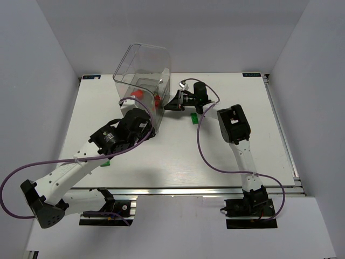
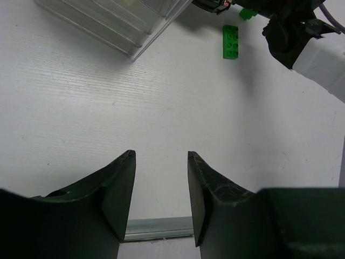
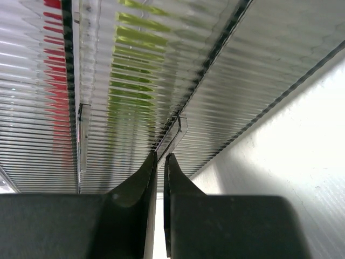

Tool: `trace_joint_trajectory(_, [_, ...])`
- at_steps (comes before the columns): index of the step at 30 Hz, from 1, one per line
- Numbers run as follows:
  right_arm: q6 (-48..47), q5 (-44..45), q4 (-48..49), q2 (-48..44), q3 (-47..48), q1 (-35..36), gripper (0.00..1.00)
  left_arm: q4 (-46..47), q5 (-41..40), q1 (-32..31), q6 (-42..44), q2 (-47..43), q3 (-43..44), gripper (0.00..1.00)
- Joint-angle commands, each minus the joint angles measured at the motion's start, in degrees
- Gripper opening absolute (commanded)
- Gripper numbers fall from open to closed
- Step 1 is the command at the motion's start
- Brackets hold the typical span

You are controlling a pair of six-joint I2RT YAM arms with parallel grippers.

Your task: Sort the legos into containers by color

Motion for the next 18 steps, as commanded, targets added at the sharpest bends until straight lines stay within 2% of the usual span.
trace_joint_trajectory(1, [-3.2,-0.7,2.7,-0.6,-1.8,-0.1,0.00,0.6,-0.3,0.1,-0.7,-0.8,1.2,0.53])
trace_joint_trajectory(16, [-14.2,-0.5,-3.4,-9.1,-13.7,-5.1,0.00,-0.5,-2.6,0.1,-6.9,-8.7,-7.6,0.54])
trace_joint_trajectory(18, [-15.6,-0.9,-4.8,-10.0,-15.1,-5.7,0.00,-2.0,-3.5,0.1,-8.8,-10.1,-8.7,0.58])
